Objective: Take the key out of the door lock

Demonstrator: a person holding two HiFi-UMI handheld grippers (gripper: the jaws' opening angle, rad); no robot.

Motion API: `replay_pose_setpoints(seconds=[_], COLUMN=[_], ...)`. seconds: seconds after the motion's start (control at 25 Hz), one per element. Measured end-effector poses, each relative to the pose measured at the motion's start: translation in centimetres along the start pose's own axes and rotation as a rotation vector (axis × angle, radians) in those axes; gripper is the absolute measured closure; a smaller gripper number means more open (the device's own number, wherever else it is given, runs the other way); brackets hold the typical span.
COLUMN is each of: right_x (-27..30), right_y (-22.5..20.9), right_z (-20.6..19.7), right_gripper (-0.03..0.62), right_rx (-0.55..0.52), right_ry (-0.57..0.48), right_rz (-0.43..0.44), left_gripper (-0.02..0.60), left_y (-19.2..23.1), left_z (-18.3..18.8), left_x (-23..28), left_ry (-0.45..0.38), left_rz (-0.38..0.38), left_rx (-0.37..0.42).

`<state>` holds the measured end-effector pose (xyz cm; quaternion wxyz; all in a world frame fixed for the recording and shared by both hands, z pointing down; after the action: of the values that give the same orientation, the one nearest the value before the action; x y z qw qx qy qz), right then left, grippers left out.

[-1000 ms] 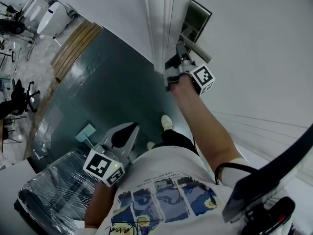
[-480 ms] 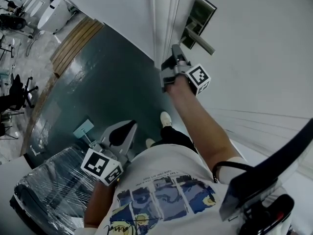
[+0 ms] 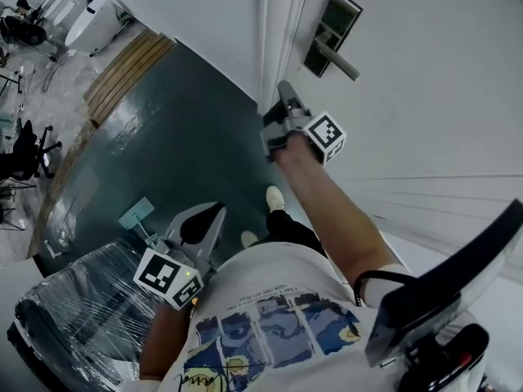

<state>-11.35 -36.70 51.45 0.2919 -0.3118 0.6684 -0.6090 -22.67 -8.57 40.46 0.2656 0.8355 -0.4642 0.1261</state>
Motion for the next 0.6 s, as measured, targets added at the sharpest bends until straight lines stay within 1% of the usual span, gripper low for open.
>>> replay_pose_setpoints(seconds=[0.16,0.36,0.6], right_x=[-1.4,-3.6,-6.7], right_y=[1.3,2.3,4.7], right_z=[-1.9,-4.6,-7.4], right_gripper=[0.574,0.574,0.574], right_rx=[-0.040,-0.113,-0.264], right_ry=[0.039,0.120,0.216], right_rz=[0.002,-0.029,-0.010], left_gripper=[0.577,0.577,0.577], left_y=[-0.6,-1.3,-2.1], left_z=[-0.5,-2.1,-3.2], left_x=[-1.6,-3.2,-4.7], left_ry=[-0.019,-0.045,-0.070], left_rz=[-0.002,-0.013,-0.013], left_rx=[0.004,0.002,0.006])
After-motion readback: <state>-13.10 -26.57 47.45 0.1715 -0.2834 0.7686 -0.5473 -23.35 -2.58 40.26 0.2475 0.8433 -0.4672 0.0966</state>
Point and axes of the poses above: the fingertips, and each gripper's own axes: x forward along the fingers, y to its left, z out of its top, the point moved 2 cm from there along -x, backward along the fingers, and after that the axes turned 8 degrees about y, right-handed, at the moved point
